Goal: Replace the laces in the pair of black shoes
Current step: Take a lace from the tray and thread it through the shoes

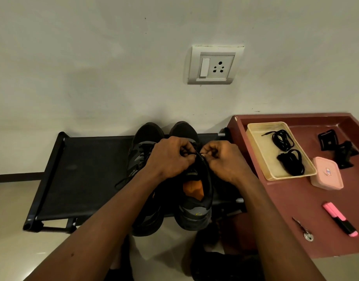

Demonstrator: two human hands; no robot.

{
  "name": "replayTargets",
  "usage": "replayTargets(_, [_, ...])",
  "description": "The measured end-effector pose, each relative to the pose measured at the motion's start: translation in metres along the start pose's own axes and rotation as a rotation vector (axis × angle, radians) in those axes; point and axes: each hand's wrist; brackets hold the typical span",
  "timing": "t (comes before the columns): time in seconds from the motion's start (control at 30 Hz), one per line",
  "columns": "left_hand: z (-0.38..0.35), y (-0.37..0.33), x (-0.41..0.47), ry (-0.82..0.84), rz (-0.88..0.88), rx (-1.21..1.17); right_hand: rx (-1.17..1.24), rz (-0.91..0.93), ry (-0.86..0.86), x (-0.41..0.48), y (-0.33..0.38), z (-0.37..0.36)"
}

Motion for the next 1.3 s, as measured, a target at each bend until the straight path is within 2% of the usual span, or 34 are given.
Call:
replayTargets(0.2, [-0.001,0.002,0.001,-0.009,-0.002,0.005,0.269,0.057,-0.180,0.001,-0.001,0.006])
replayTargets(0.33, [-0.002,0.003,0.001,-0.022,-0.009,0.008,0.619,0.125,-0.301,-0.001,0.003,0.013])
replayTargets(0.57, [-0.003,0.003,0.002,-0.056,-0.024,0.017,1.282,0.280,-0.391,-0.006,0.010,0.027])
replayTargets(0.67, [-0.003,0.004,0.002,-0.056,-0.028,0.016,1.424,0.307,-0.336,-0.008,0.005,0.034])
replayTargets(0.73, [-0.004,0.004,0.002,-0.064,-0.026,0.018,1.369,0.241,-0.303,-0.005,0.003,0.033])
replayTargets(0.77, [-0.004,0.004,0.002,-0.069,-0.025,0.017,1.251,0.184,-0.312,-0.004,0.003,0.031])
replayTargets(0.87, [-0.004,0.005,0.003,-0.073,-0.019,0.035,0.561,0.098,-0.284,-0.003,0.000,0.022])
replayTargets(0.93, [-0.004,0.006,0.003,-0.073,-0.017,0.038,0.170,0.098,-0.126,-0.005,-0.001,0.014])
replayTargets(0.97, [-0.005,0.006,0.003,-0.076,-0.019,0.035,0.065,0.098,-0.047,-0.005,-0.001,0.010])
replayTargets(1.0, [-0.005,0.006,0.004,-0.080,-0.020,0.033,0.010,0.102,-0.009,-0.005,0.000,0.007])
replayTargets(1.07, [-0.005,0.006,0.004,-0.082,-0.022,0.031,-0.040,0.110,-0.040,-0.004,0.001,0.004])
replayTargets(1.13, [-0.005,0.006,0.004,-0.083,-0.023,0.034,-0.061,0.103,-0.068,-0.002,0.002,0.004])
replayTargets(1.3, [-0.005,0.007,0.004,-0.079,-0.028,0.031,-0.081,0.086,-0.003,-0.004,0.000,0.005])
Point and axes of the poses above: each hand's wrist, its own x-axis towards the middle knuckle, its own z-axis out of the back of the hand, y = z × x, and after that the axes turned 12 degrees about y, right-handed
